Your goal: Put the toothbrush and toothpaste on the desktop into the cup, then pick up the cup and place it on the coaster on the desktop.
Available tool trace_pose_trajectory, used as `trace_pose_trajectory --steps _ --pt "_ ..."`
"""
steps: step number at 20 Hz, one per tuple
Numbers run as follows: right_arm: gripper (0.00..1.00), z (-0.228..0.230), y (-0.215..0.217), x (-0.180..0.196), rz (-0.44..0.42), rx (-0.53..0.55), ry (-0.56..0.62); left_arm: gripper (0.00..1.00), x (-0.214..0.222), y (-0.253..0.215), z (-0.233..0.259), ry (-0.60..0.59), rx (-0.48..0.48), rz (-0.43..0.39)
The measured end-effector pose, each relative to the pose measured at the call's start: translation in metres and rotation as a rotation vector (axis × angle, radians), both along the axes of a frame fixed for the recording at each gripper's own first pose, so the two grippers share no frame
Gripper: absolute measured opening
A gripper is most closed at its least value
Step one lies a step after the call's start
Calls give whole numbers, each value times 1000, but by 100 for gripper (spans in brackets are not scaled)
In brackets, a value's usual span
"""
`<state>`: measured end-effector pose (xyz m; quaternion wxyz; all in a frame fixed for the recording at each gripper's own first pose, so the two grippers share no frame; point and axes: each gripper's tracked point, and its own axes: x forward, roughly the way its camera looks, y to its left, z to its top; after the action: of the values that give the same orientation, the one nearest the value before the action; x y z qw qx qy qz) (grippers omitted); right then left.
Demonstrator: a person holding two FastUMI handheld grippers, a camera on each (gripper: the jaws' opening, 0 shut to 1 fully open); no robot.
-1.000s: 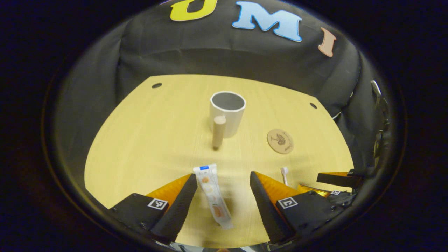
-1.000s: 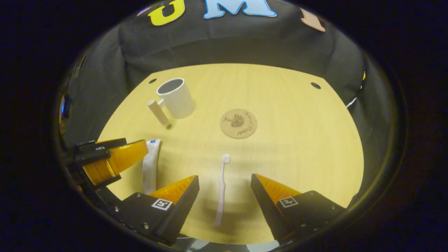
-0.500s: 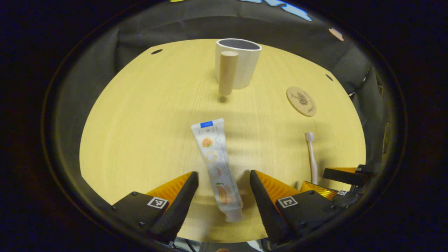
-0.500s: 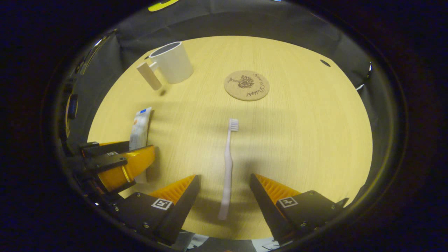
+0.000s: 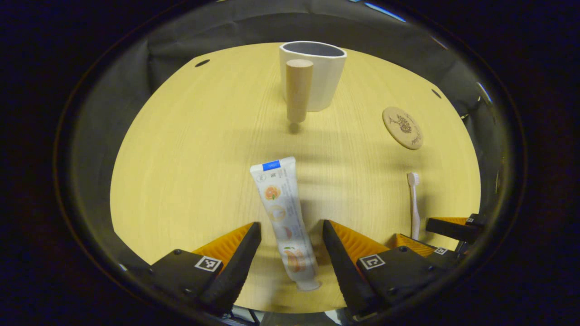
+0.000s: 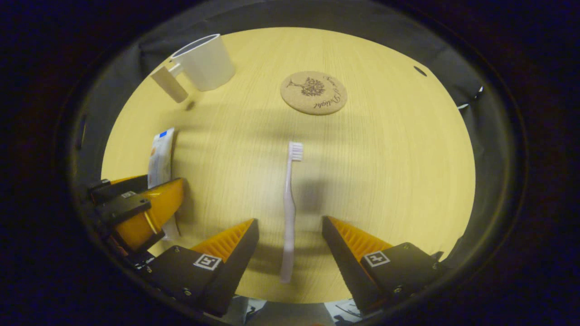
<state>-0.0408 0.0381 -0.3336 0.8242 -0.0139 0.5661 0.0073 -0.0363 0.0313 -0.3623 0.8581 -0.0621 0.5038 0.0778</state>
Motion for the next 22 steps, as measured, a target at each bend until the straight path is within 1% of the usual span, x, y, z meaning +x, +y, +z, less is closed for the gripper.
trace_pose_trajectory --steps 2,3,4,5,6,7,8,9,10,11,12,13,15,16,17,18,20,22 --pt "99 1 1 2 -18 -1 79 95 0 0 -1 25 -6 -1" --pt "98 1 1 4 -25 -4 100 95 1 0 0 38 -8 0" --pt "92 3 0 8 -35 -7 102 94 1 1 0 47 -8 4" --pt "86 3 0 7 -43 -5 115 91 2 0 0 54 -11 9" --pt "80 3 0 9 -53 -1 115 85 3 0 0 57 -9 6" --pt "72 3 -1 9 -83 9 106 77 4 -1 -1 62 -10 1" --pt "45 3 -2 8 -101 17 106 52 2 -2 -1 68 -7 -5" --pt "39 5 -4 8 -118 22 97 50 4 -3 1 69 -11 -15" --pt "23 4 -6 11 -146 31 83 43 3 -4 0 81 -10 -20" --pt "8 3 -5 9 -149 40 88 41 3 -4 1 77 -9 -24" --pt "7 3 -6 10 -139 44 79 33 2 -5 2 90 -8 -28" --pt "7 4 -6 9 -130 45 78 34 2 -5 1 92 -3 -38" --pt "7 3 -5 9 -124 45 78 27 3 -5 1 97 14 -44" --pt "7 3 -6 10 -123 45 79 27 2 -5 0 106 19 -50" --pt "7 3 -5 10 -124 46 80 27 5 -4 3 88 27 -46" --pt "7 5 -6 11 -125 46 78 16 5 -4 4 90 18 -47" --pt "7 3 -6 11 -124 47 75 17 6 -7 5 81 2 -54" --pt "6 4 -6 12 -123 44 67 17 3 -6 6 75 -27 -40"
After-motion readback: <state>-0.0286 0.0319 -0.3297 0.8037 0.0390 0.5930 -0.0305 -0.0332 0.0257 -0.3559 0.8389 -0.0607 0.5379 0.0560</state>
